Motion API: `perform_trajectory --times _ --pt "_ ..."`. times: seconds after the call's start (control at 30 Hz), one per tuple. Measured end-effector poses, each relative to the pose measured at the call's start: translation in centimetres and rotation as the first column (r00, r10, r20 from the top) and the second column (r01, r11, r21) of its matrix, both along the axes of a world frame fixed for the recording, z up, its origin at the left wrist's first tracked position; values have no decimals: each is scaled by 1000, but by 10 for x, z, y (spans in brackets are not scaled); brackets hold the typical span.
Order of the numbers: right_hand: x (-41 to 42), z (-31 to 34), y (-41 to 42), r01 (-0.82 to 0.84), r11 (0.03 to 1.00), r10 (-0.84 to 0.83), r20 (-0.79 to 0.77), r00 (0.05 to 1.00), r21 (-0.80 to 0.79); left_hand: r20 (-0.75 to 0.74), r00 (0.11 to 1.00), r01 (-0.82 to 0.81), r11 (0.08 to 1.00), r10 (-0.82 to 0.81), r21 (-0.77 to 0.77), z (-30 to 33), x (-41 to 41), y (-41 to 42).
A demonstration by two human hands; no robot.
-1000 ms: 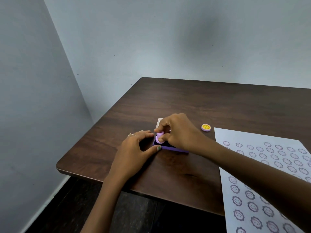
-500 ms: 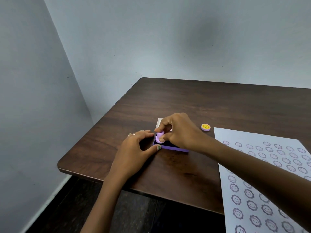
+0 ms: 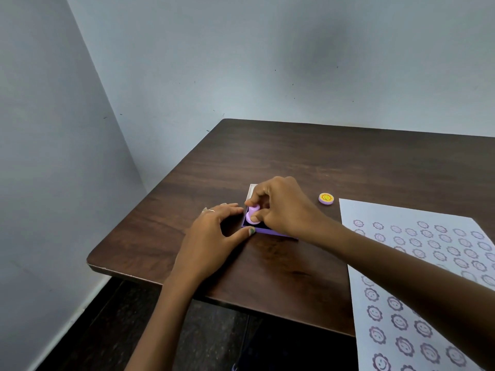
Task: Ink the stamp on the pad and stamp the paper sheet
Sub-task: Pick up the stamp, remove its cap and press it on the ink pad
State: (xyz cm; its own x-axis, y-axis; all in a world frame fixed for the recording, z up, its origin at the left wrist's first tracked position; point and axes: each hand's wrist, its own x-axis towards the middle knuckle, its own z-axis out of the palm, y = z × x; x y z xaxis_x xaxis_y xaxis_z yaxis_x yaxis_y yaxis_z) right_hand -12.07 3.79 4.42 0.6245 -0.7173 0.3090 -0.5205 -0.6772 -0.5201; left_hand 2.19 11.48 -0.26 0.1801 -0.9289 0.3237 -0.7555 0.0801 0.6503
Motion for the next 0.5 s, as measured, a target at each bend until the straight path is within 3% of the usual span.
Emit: perform_trajectory --times 0.13,0.3,0.5 --pt "-5 2 -4 -33 998 32 14 999 58 11 1000 0 1000 0 9 0 0 0" --pt "-1 -4 0 33 999 -33 36 999 -2 10 1000 -2 1000 2 6 -1 0 -1" --pt "-2 -3 -3 -16 1000 16 27 999 -2 14 1000 -1 1000 1 3 0 -1 0"
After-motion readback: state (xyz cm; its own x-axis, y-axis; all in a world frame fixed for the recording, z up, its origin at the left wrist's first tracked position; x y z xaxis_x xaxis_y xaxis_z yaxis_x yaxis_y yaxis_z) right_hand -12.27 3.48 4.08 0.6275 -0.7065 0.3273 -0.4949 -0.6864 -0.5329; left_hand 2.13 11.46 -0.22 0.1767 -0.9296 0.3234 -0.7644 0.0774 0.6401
